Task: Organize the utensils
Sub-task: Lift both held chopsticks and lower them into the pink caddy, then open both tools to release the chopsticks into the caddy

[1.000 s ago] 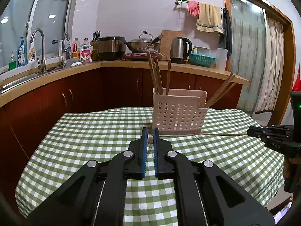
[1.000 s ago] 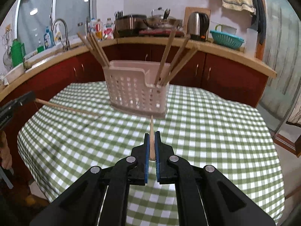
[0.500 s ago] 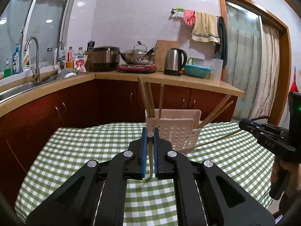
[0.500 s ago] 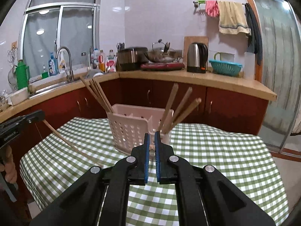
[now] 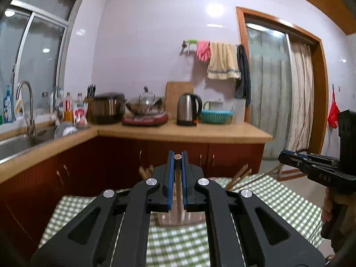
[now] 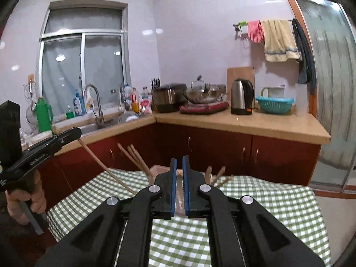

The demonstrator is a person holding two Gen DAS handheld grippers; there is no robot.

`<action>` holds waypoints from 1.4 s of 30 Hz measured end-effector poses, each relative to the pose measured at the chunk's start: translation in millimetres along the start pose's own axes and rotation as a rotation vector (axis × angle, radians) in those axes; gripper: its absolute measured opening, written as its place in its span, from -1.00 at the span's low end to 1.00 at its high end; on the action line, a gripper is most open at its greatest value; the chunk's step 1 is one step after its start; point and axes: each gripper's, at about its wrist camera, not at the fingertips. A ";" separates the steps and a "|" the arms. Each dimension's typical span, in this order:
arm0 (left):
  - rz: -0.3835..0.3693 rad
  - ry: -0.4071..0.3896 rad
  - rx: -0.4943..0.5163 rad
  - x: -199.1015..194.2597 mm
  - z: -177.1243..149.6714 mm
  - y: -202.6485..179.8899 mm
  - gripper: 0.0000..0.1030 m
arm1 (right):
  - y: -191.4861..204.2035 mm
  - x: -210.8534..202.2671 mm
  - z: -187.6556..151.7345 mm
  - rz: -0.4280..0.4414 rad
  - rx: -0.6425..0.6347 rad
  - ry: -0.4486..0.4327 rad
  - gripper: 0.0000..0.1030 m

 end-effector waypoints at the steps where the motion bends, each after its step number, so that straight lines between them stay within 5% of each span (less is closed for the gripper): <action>1: -0.005 -0.015 0.002 1.3 7.0 -1.0 -0.87 | -0.4 -1.3 4.3 -0.003 -0.005 -0.010 -0.88; 11: 0.019 -0.060 0.039 50.2 40.6 -2.5 -0.87 | -10.8 35.8 33.7 -0.038 -0.051 -0.013 -0.88; 30: 0.027 0.185 -0.008 145.6 -23.8 23.5 -0.87 | -10.6 138.8 -16.5 0.015 -0.039 0.246 -0.88; 32: 0.031 0.189 -0.026 147.9 -28.4 27.3 -0.71 | -9.4 139.2 -16.5 0.015 -0.040 0.238 -0.72; 34: 0.043 0.182 -0.035 148.7 -29.9 29.4 -0.05 | -9.0 137.2 -15.6 0.016 -0.029 0.223 -0.27; 42: 0.057 0.142 -0.037 141.4 -20.4 30.2 0.28 | -6.5 118.7 -3.2 -0.013 -0.030 0.142 -0.04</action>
Point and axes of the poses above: each gripper's, at about its wrist camera, not at the fingertips, and x roughly the way its jaws point, y to its left, z to its top, and after that the axes turned 7 degrees about -z, right-handed
